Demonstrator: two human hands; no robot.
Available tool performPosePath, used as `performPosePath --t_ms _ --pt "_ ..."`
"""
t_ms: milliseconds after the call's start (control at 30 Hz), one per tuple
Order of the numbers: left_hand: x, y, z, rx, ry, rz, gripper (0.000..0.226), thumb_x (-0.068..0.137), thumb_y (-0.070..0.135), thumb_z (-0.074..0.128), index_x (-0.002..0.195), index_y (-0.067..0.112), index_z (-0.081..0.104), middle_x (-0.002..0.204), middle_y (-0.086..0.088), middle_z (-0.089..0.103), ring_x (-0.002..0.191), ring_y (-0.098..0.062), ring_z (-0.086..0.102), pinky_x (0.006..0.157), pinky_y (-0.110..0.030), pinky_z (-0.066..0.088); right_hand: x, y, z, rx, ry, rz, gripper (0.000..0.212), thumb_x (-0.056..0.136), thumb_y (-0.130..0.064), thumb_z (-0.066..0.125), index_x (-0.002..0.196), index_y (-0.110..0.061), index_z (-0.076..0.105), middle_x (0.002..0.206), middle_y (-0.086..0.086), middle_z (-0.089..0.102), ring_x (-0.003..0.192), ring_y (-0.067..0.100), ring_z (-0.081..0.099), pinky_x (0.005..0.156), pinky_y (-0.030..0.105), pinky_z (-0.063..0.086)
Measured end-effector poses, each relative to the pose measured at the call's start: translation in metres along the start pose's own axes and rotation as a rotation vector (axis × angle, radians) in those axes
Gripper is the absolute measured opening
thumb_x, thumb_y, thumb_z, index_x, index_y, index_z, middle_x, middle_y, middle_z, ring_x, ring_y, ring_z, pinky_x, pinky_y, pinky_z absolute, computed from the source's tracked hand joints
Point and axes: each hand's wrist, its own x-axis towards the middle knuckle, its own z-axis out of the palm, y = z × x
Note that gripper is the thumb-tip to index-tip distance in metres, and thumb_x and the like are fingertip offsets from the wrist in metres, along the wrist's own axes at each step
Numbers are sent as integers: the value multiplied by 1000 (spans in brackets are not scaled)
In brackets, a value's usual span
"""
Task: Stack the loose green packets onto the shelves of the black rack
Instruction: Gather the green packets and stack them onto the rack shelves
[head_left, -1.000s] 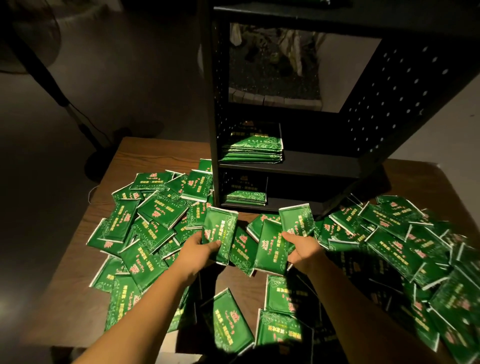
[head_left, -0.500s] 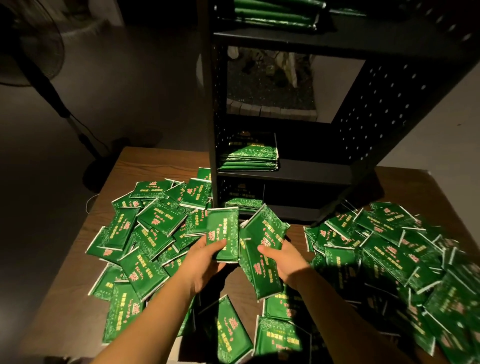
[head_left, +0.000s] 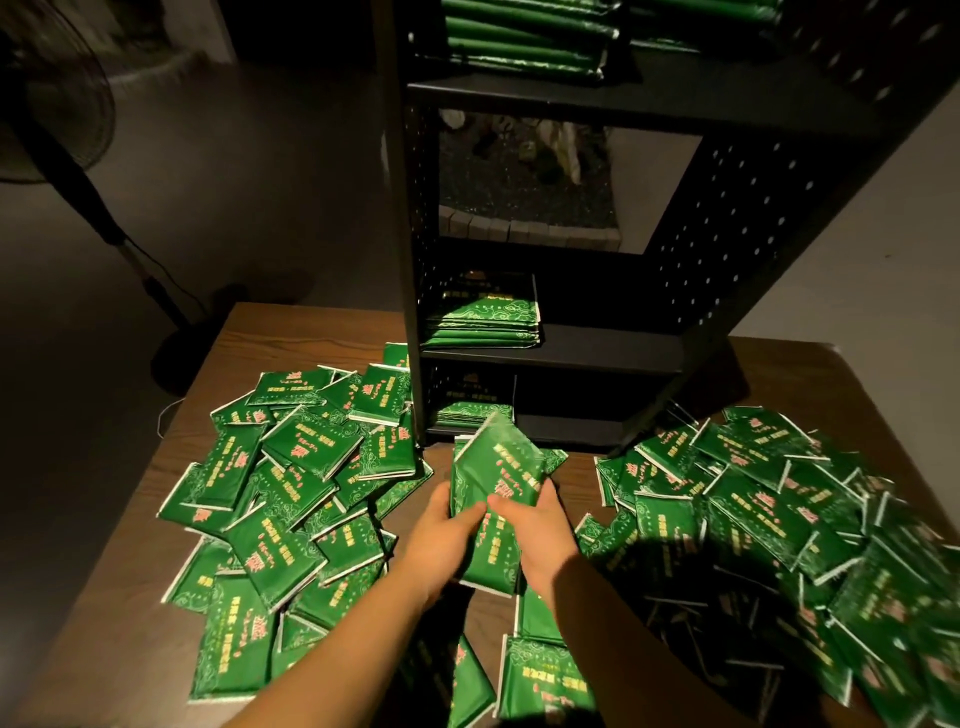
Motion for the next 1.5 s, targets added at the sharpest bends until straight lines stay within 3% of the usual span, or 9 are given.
performPosePath --t_ms 233,333,400,500,767,867,1033,1200,1500 --pt "5 1 -6 -122 148 -14 10 101 22 53 110 26 56 103 10 64 93 -8 60 82 -27 46 3 -15 -20 -19 55 39 100 81 12 65 156 -15 7 152 20 34 128 33 49 110 49 39" --pt "19 -13 -23 -100 181 -67 66 79 53 65 134 19 53 137 -4 60 118 -26 61 106 -47 45 0 -38 -39 -409 -124 67 83 71 9 75 142 -14 37 125 21 59 100 30 62 102 59 44" --pt "28 -25 -33 -73 146 -74 60 81 48 63 129 14 56 127 -11 67 110 -30 66 103 -53 47 -4 -52 -45 -786 -243 53 65 74 2 78 129 -13 46 108 12 68 82 21 67 88 46 55" --pt "15 -8 -31 21 62 -15 17 96 23 52 109 22 63 101 -6 76 94 -30 72 97 -54 50 -8 -69 -41 -1116 -366 37 70 75 -13 81 136 -14 45 120 -1 63 94 14 67 89 35 56" --pt "7 10 -22 173 -149 8 30 105 35 39 117 20 62 110 0 72 101 -16 69 101 -45 49 -8 -75 -15 -1471 -382 -51 85 76 -28 82 143 -13 32 141 7 47 120 21 48 100 32 41" --pt "4 13 -19 170 -249 9 26 99 44 53 119 27 58 102 13 72 88 4 69 90 -21 54 -5 -69 -9 -1449 -321 -105 92 73 -29 85 143 -11 27 144 10 44 124 25 48 98 35 43" --pt "16 1 -20 -116 -84 -26 56 84 31 76 134 22 51 120 -1 70 105 -16 68 88 -33 52 0 -50 -12 -1053 -29 -282 72 81 -42 76 137 -19 38 132 2 49 112 16 51 88 27 42" --pt "16 -2 -3 -539 48 -163 84 87 39 74 153 20 27 149 -2 40 145 -29 31 116 -50 27 -8 -13 -2 -330 -86 100 66 81 -29 78 137 -17 46 137 2 53 118 18 54 96 40 50" --pt "17 7 -19 -686 40 -82 48 86 9 68 130 13 48 97 -10 75 88 -26 70 75 -36 57 9 10 -18 -134 29 53 38 78 -12 80 113 -17 64 120 9 69 107 22 66 97 44 50"
